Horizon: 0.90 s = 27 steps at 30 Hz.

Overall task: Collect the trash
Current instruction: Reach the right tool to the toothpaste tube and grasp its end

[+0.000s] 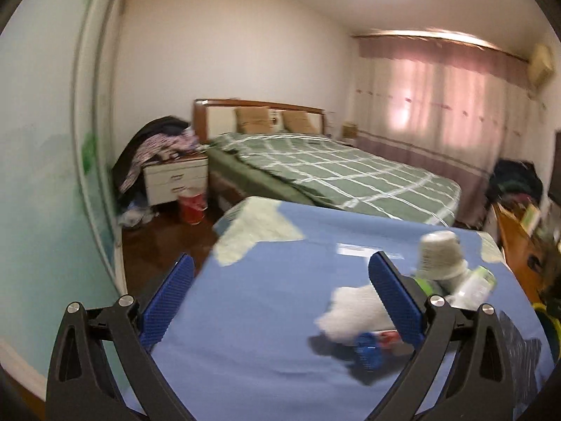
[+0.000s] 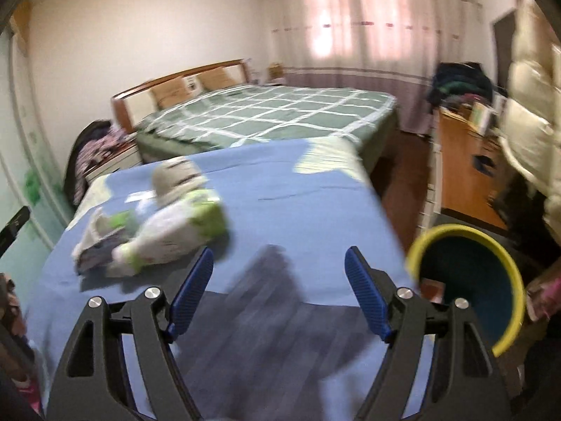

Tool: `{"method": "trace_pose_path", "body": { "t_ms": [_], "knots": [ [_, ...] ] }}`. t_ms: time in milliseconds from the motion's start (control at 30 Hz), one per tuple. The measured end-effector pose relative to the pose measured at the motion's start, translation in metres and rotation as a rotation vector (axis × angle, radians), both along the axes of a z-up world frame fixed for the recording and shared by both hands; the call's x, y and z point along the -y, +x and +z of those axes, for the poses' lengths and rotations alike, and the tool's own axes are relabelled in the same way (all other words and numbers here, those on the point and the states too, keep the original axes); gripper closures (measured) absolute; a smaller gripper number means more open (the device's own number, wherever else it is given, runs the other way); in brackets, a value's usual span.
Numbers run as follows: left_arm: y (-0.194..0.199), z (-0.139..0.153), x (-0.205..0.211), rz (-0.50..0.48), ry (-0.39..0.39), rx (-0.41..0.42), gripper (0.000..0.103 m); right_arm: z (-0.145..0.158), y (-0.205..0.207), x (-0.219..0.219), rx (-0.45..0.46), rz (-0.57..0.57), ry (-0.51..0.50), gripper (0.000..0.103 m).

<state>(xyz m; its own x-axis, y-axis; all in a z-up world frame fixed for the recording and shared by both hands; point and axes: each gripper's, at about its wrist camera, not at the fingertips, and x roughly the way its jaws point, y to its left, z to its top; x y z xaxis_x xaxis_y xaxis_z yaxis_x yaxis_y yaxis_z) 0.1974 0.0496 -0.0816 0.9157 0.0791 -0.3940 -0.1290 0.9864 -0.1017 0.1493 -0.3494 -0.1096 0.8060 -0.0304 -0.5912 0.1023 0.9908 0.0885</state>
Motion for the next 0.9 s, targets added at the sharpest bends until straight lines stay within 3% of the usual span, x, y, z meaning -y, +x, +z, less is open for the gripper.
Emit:
{"method": "trace_pose_path", "body": {
  "t_ms": [167,500,767,900],
  "knots": [
    [0.0,-0.004,-0.025,0.054,-0.03,-0.002,0.005,-0.004,0.024,-0.052,-0.028,0.126,0.012,0.03],
    [-0.015,0.0,-0.028,0.185,0.005,0.045,0.005,-0.016,0.061,-0.154,-0.081,0.324,0.014,0.03],
    [-0.02,0.004,-0.039,0.241,-0.015,0.059,0.005,-0.023,0.071,-0.202,-0.13,0.322,0.058,0.03],
    [-0.021,0.006,-0.034,0.237,-0.003,0.064,0.005,-0.042,0.079,-0.21,-0.185,0.317,0.111,0.045]
  ]
}}
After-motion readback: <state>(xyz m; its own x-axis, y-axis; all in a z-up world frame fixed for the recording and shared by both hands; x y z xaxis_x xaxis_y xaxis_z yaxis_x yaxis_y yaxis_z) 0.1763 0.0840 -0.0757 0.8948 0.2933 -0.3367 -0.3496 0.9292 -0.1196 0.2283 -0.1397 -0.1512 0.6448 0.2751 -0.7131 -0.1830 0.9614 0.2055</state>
